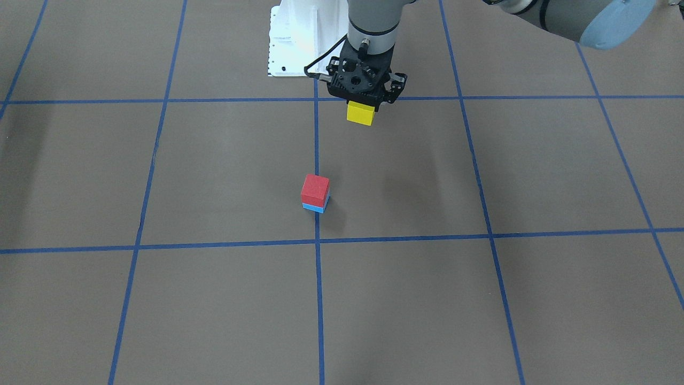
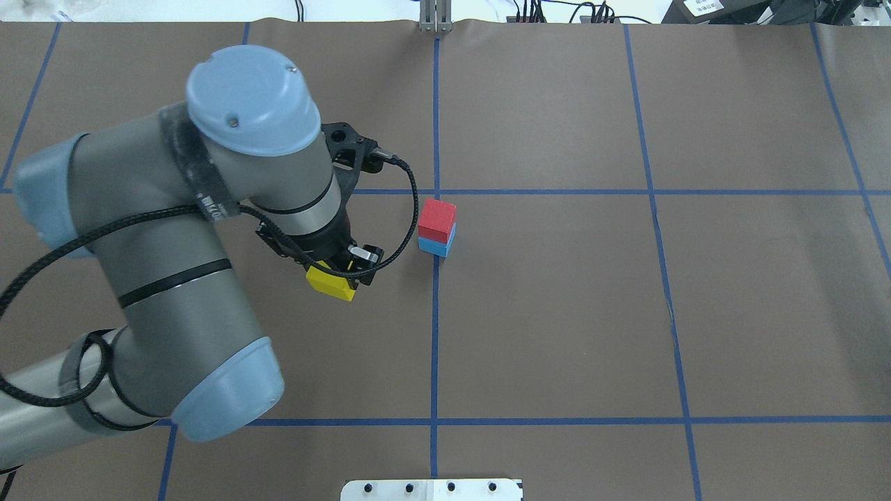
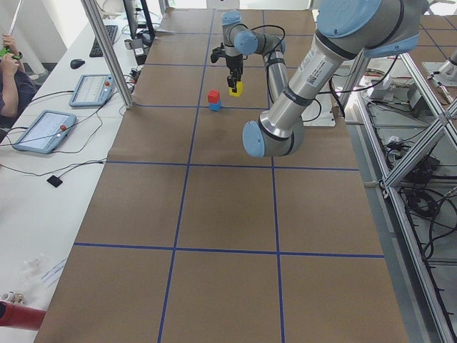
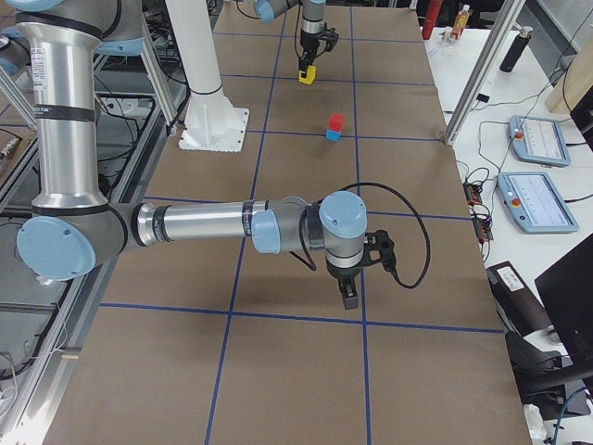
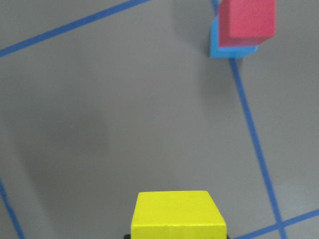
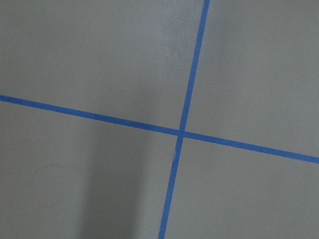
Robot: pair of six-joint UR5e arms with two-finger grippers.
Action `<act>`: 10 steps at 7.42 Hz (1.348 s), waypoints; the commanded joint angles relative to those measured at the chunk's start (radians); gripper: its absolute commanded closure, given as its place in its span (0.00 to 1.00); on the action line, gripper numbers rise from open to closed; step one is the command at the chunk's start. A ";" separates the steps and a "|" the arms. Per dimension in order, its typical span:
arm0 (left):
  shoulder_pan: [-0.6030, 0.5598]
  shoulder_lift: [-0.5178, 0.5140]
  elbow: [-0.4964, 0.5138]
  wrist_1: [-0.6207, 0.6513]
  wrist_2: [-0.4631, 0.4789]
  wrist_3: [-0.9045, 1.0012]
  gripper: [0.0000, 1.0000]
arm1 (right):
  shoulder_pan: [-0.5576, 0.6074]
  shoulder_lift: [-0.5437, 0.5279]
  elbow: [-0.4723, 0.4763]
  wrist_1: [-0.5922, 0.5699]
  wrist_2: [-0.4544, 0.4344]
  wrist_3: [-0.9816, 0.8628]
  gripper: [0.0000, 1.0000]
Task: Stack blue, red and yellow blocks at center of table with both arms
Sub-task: 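Carry the yellow cube with the left gripper above the red cube, then lower the yellow cube onto the red cube and open the left gripper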
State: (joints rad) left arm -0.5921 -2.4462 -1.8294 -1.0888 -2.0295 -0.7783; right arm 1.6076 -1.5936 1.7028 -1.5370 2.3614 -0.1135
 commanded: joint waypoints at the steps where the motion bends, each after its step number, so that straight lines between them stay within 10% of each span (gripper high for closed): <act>1: 0.000 -0.073 0.172 -0.136 -0.001 -0.041 1.00 | 0.000 0.001 0.001 0.000 -0.001 0.000 0.01; 10: -0.041 -0.201 0.473 -0.288 0.000 -0.029 1.00 | -0.002 0.012 -0.003 0.000 -0.001 0.002 0.01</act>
State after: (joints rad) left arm -0.6290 -2.6460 -1.3811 -1.3554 -2.0296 -0.8109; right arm 1.6067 -1.5827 1.7013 -1.5371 2.3612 -0.1120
